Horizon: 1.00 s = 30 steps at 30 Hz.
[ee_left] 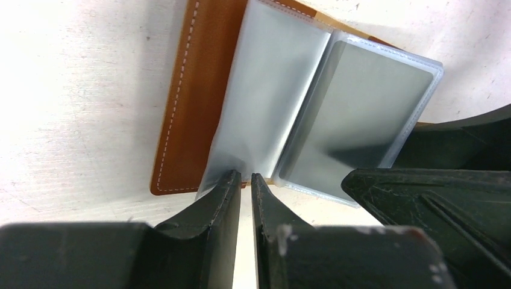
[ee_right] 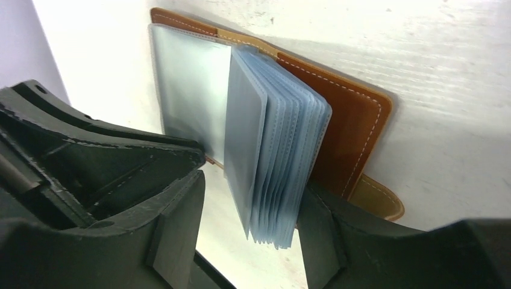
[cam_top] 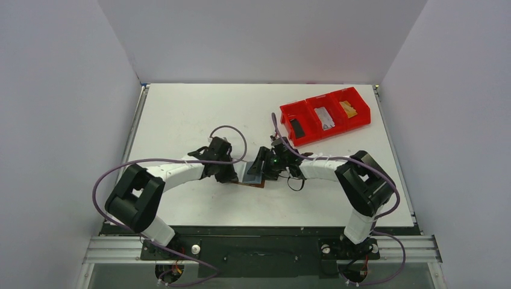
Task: Take the credit cards out of the card holder
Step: Open the card holder at the center of the board.
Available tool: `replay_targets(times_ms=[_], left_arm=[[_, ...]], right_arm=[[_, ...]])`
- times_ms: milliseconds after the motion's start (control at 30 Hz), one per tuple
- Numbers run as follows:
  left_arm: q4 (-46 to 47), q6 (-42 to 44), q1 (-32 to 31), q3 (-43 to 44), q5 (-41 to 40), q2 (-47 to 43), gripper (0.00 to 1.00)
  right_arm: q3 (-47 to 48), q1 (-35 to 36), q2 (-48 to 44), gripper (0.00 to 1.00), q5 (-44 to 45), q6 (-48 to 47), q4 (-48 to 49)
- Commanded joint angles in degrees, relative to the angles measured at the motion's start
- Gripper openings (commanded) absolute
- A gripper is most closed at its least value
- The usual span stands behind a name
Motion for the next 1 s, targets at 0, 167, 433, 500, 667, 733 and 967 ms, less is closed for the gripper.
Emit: replay_targets(times_ms=[0,167,433,500,667,733,967], left_arm=[[0.71,-0.18,-0.49,2.96,-1.03,0.34,0.11],[0.8,-0.45,-0.54,3.33,-0.45,0.26,0.11],[0.81,0.34,-0.58,5.95,0.86,0.16,0.15],[0.74,0.75,-0.61,7.29,1.31,1.66,0.17],[0.87,1.54,-0.33,9.29,1.76,4.75,0.2],[1.04,1.78,-0.05,9.64,1.91,6.14,0.2],[1.53,2.24,0.43,7.26,0.67,6.76,0.19]], right_arm=[[1.32,0.67,-4.02,0.52,6.96,-4.46,-8.33],[0.31,0.64,-5.43,0.5,9.59,-5.6,-10.46],[1.38,0.58,-9.15,0.49,16.16,-7.84,-16.06],[2.38,0.78,-9.07,0.48,16.97,-8.16,-16.92],[5.36,2.7,-7.04,0.47,18.32,-8.78,-17.77],[6.89,3.42,-5.71,0.43,19.11,-9.0,-18.32],[9.63,3.83,-1.61,0.21,20.32,-10.02,-19.82]])
